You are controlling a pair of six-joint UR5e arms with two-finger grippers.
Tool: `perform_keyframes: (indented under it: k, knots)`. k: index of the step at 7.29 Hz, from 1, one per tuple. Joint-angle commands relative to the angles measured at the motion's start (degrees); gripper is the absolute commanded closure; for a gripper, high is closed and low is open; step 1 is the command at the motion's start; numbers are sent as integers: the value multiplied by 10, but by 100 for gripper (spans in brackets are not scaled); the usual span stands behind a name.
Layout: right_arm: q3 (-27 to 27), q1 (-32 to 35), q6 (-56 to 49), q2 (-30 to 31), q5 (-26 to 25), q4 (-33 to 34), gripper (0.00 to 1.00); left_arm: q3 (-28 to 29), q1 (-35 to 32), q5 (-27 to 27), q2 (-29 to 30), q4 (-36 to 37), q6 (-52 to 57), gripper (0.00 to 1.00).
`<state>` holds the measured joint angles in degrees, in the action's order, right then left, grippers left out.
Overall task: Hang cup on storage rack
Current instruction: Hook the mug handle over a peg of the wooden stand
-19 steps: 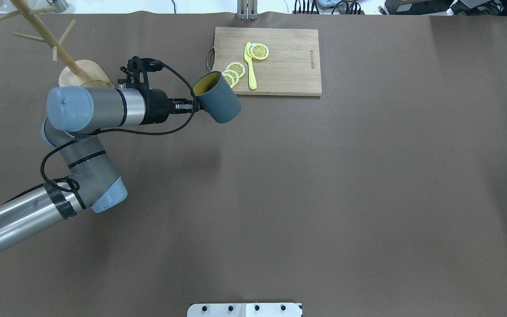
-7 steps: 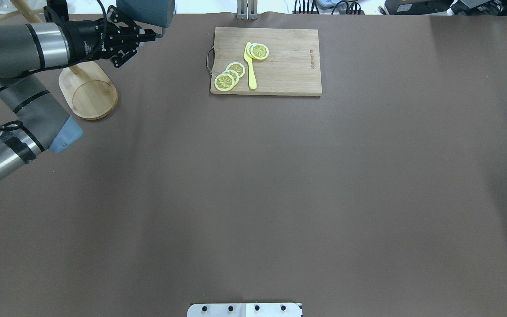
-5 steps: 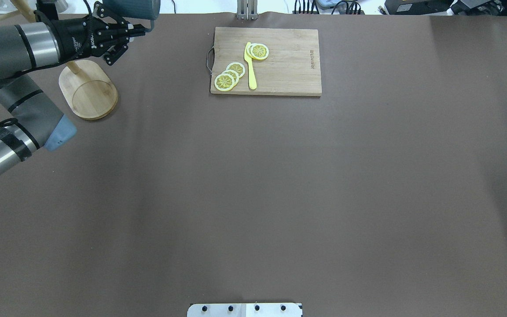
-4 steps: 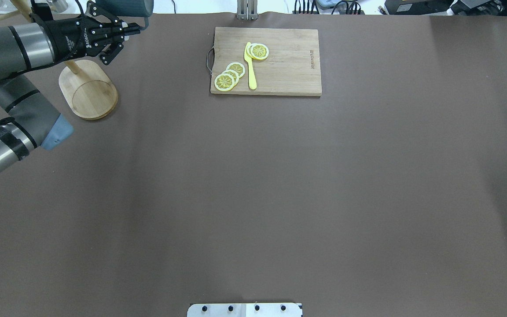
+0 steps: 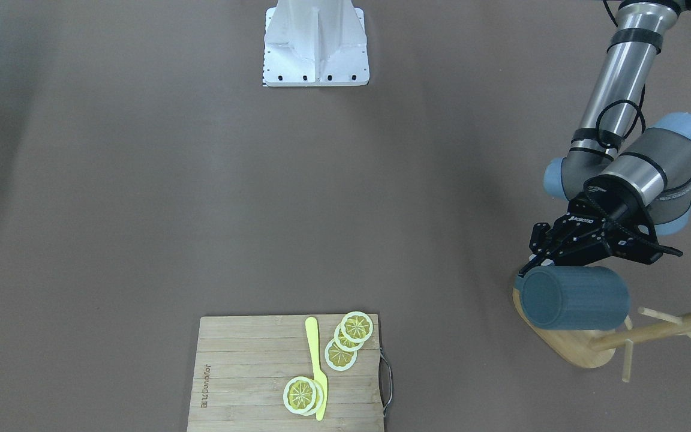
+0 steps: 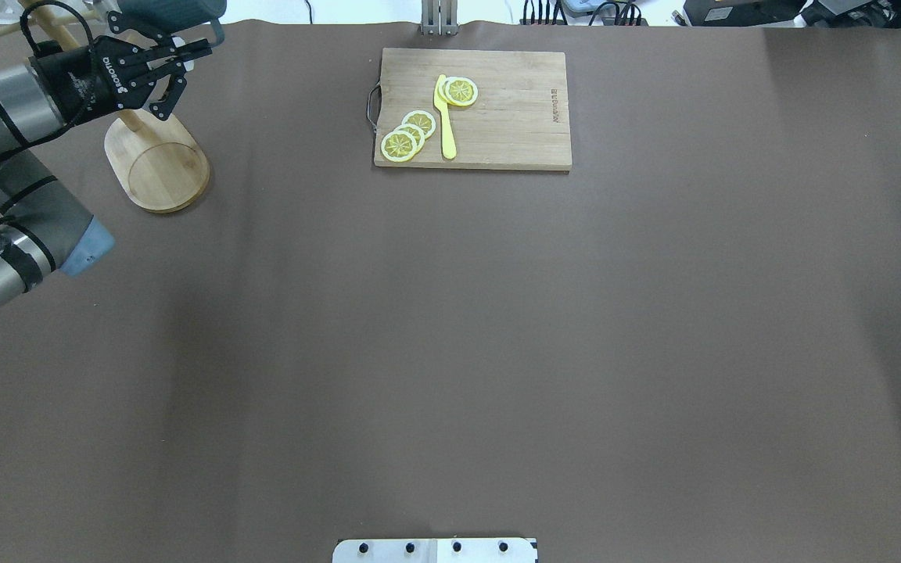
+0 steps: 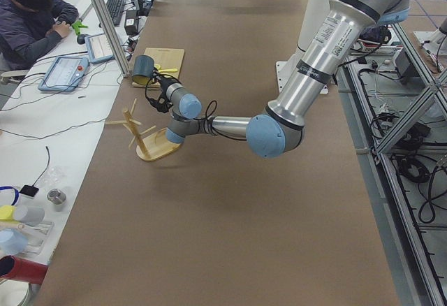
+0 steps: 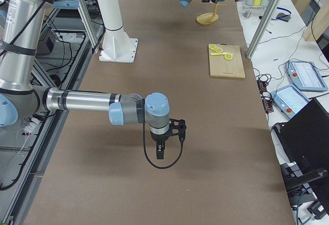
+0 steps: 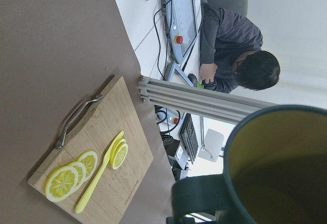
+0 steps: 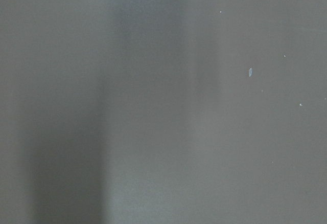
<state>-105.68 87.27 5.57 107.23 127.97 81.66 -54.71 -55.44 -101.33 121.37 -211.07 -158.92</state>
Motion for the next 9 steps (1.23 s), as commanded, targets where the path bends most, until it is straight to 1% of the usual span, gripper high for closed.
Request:
perform_keyframes:
  k: [1, 3, 5, 9]
  knots:
    - [-2, 0, 1, 0, 0, 0, 0, 56, 2, 31, 4, -73, -52, 100]
    - [-5, 0, 2, 0, 0, 0, 0, 91, 4, 41, 4, -121, -53, 100]
    - [-6, 0, 3, 0, 0, 0, 0, 111, 4, 42, 4, -144, -54, 100]
    - [-6, 0, 3, -2, 0, 0, 0, 130, 2, 49, 3, -147, -55, 100]
